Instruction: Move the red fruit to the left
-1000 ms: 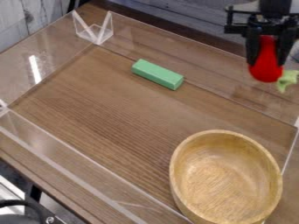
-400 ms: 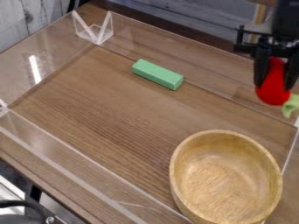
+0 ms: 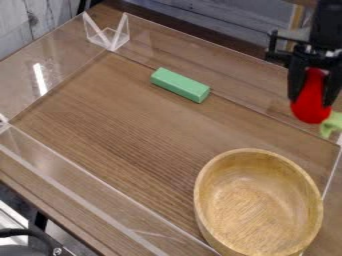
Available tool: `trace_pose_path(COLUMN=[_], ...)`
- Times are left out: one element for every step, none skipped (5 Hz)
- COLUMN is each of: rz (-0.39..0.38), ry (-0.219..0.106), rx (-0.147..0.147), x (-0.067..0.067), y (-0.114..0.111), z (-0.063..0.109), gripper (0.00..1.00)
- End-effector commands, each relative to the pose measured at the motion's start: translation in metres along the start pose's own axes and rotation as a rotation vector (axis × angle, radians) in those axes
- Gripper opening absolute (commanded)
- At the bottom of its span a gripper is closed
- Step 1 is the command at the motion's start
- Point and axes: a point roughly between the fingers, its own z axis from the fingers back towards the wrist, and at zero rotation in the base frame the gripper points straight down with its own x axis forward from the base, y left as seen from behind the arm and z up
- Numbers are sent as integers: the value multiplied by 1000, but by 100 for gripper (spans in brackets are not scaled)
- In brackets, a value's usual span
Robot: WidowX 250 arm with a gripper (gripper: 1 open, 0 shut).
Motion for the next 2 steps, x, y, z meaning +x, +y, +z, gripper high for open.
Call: trace_pose_path(rz=[26,79], ry=[-79,-84], rx=[-37,-34], x=[8,8], y=[13,23], z=[36,30], gripper=[0,0])
